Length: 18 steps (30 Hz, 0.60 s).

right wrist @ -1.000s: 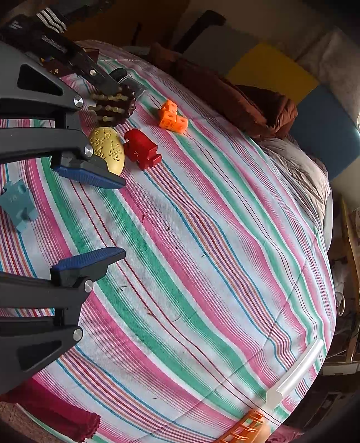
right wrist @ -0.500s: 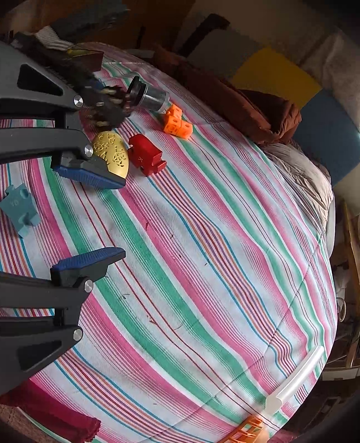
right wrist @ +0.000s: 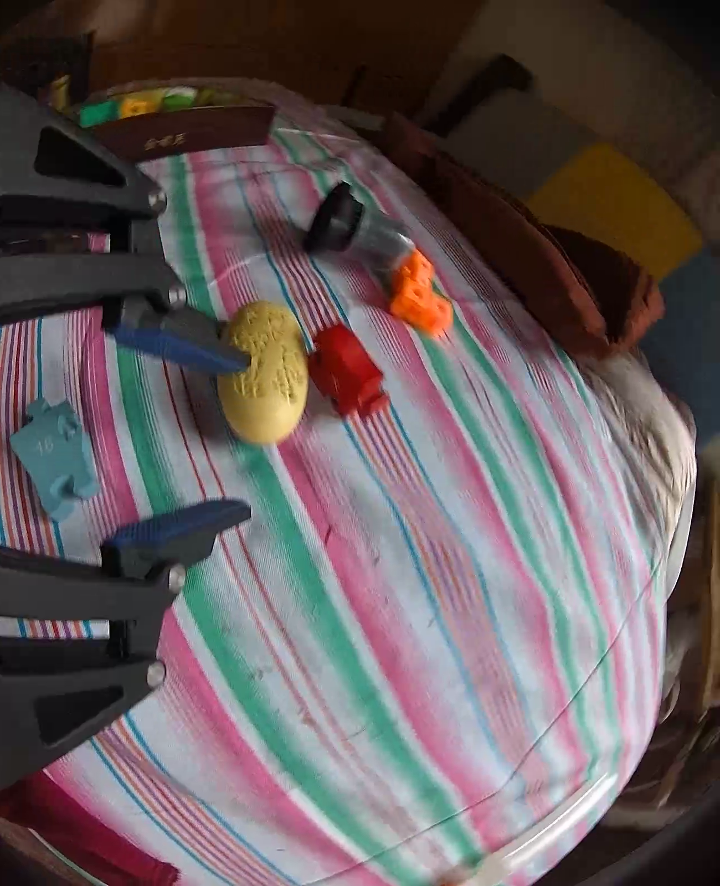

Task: Organize rigid objects
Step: 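Close the left tool on the brown spiky comb, then carry the brown comb toward the tray with left tool while right tool grasps the yellow egg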

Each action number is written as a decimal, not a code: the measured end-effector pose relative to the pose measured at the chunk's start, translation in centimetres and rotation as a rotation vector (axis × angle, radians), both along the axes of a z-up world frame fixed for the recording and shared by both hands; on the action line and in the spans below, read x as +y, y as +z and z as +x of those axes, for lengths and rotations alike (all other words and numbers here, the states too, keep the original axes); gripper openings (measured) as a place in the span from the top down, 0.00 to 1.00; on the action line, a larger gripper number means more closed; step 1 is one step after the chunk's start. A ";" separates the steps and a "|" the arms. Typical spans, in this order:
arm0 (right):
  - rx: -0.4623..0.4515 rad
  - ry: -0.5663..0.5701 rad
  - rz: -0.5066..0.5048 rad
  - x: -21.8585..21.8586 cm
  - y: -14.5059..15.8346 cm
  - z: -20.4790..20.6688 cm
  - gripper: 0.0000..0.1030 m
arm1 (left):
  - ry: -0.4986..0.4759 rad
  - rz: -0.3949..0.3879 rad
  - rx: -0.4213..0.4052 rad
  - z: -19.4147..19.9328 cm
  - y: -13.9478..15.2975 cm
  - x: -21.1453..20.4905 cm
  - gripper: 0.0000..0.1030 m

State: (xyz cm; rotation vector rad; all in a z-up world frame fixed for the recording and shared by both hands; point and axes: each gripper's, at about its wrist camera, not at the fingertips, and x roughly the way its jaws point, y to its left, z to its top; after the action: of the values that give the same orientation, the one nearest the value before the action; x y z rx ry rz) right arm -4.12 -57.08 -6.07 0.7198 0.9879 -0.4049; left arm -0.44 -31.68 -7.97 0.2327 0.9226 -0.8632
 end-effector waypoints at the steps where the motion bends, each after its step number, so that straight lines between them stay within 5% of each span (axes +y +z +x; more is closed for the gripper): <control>1: -0.003 0.012 -0.010 0.3 0.3 0.4 0.33 | -0.004 0.001 -0.004 -0.3 0.0 0.2 0.42; 2: -0.004 0.017 -0.020 0.5 0.4 0.5 0.27 | -0.006 0.003 -0.008 -0.5 0.0 0.3 0.42; 12: -0.043 0.028 -0.105 0.0 0.8 3.0 0.26 | 0.009 0.001 -0.020 -1.3 0.0 1.6 0.42; 18: 0.076 0.135 -0.171 0.9 -1.5 5.7 0.20 | 0.017 0.000 -0.025 -1.5 0.0 1.7 0.41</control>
State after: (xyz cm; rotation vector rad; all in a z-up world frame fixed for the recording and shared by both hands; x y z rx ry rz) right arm 1.53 -56.17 -7.55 0.4832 1.0535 -0.3956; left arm -1.95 -29.93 -7.95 0.2348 0.9005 -0.8428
